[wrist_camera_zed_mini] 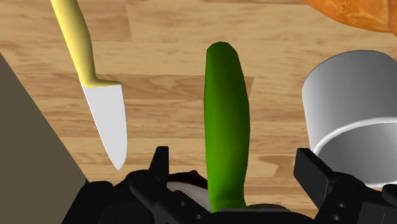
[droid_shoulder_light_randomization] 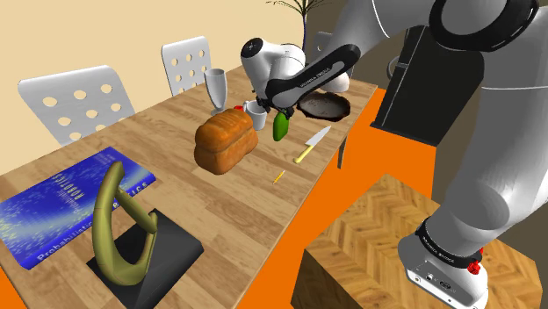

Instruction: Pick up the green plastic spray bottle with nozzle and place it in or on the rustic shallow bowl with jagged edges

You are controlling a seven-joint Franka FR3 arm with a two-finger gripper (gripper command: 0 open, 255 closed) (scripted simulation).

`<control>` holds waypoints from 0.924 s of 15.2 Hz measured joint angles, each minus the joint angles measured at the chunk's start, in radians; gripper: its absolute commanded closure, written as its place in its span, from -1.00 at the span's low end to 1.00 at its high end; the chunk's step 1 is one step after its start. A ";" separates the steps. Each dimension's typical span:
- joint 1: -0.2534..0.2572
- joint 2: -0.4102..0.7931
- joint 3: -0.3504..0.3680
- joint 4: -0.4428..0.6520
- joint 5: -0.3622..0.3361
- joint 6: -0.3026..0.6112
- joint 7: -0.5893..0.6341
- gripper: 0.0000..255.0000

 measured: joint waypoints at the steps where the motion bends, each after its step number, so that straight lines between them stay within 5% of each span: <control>1: -0.001 0.008 -0.004 0.001 -0.007 0.007 0.003 -1.00; 8: -0.002 0.022 -0.011 0.002 -0.018 0.019 0.010 -1.00; 9: -0.002 0.022 -0.011 0.002 -0.018 0.019 0.010 1.00; 14: -0.002 0.022 -0.011 0.002 -0.018 0.019 0.010 1.00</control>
